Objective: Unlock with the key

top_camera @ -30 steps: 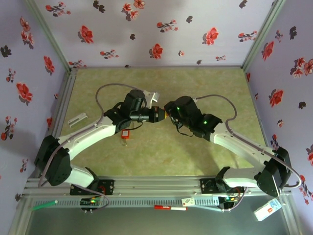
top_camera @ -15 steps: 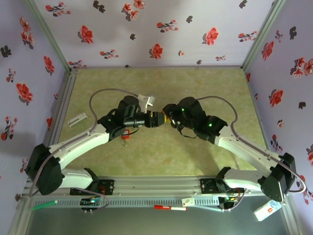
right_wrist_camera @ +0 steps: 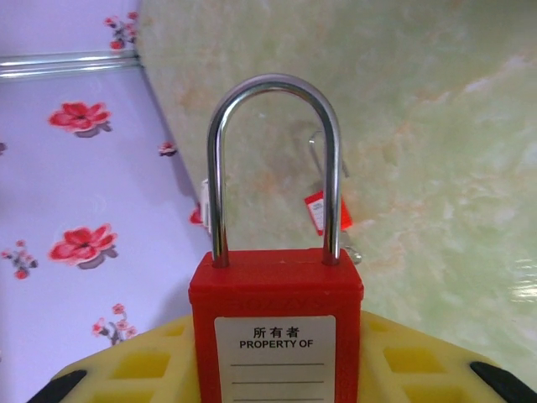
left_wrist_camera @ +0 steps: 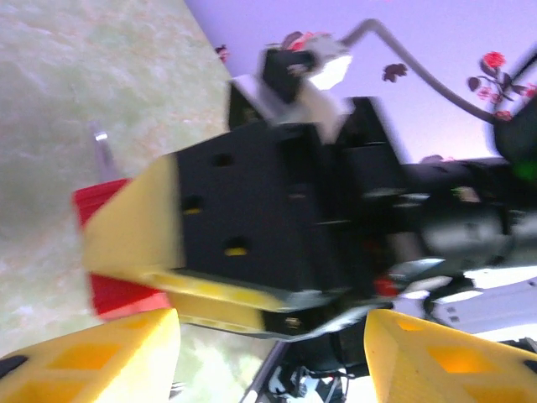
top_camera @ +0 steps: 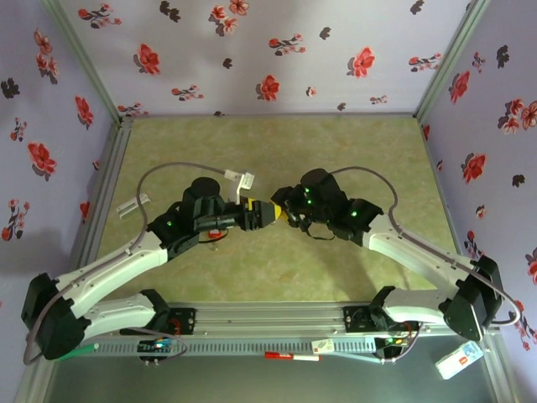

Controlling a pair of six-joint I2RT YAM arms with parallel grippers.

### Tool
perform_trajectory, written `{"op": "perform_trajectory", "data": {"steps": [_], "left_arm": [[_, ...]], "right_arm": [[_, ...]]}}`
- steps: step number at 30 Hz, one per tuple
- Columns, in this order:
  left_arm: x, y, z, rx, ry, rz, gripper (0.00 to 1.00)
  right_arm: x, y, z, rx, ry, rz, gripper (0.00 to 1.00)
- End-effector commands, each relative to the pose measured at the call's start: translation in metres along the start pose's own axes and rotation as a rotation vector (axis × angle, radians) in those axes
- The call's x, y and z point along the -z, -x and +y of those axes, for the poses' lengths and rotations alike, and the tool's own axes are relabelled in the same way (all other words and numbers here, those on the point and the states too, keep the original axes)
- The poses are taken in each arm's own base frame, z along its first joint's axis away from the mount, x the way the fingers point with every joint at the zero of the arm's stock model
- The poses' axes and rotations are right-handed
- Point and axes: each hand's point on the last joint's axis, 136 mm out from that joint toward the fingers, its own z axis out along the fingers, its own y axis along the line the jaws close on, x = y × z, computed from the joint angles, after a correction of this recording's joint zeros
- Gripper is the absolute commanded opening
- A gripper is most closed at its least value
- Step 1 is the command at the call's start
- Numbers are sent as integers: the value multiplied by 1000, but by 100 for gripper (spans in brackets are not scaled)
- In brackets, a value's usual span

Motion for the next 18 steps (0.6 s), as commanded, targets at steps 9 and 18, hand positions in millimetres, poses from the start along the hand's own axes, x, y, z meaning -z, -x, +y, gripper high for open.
{"op": "perform_trajectory", "data": {"steps": [9, 18], "left_arm": [[14, -11, -1, -30, 25, -10, 55], [10, -34, 16, -47, 117, 48, 48]], "right_arm": [[-6, -2, -14, 32, -73, 5, 0], [-8, -2, -16, 32, -79, 6, 0]]}}
